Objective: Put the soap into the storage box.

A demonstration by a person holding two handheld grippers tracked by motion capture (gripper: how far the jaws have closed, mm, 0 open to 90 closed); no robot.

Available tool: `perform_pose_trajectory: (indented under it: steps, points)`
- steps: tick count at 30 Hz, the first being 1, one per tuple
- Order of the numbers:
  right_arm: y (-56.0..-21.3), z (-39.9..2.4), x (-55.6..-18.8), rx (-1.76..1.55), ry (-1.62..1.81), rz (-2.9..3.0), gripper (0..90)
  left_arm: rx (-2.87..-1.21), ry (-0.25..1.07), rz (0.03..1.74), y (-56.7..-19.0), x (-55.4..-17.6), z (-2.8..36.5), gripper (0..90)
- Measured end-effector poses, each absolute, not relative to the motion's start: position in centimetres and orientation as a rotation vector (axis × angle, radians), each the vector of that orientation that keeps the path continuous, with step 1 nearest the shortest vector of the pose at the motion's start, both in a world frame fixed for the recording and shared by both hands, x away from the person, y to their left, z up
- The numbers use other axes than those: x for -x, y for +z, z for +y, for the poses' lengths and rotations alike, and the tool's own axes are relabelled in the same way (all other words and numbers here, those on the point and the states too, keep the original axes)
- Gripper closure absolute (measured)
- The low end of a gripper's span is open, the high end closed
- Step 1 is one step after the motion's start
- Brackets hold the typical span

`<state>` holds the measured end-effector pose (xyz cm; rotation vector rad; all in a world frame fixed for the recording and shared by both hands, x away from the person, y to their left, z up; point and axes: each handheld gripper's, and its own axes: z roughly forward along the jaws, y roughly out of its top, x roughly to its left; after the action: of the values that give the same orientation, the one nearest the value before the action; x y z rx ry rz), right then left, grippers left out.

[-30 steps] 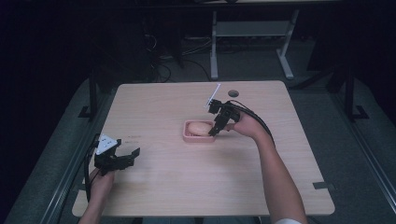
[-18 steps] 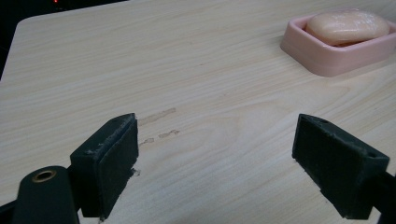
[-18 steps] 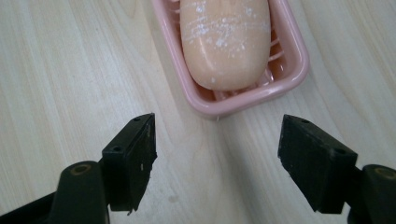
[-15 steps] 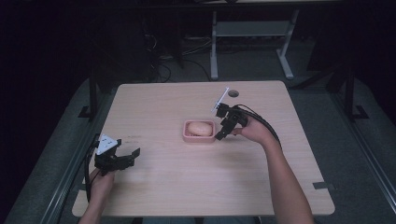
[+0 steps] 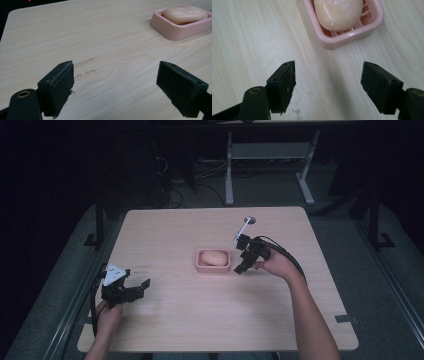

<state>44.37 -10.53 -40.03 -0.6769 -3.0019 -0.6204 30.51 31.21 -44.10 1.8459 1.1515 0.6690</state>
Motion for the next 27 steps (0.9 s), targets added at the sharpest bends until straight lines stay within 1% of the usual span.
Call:
perform_pose_trajectory:
  steps: [19,27]
  points:
    - [-41.2,-13.5,-42.5,0.742,-0.651,-2.976,27.0,-1.853,0.667,1.150,-44.1,-30.5,31.1,14.2]
    - [-41.0,-14.6,-41.2,0.755,-0.688,-2.983,27.0,-1.852,0.668,1.146,-44.1,-30.5,31.1,14.2]
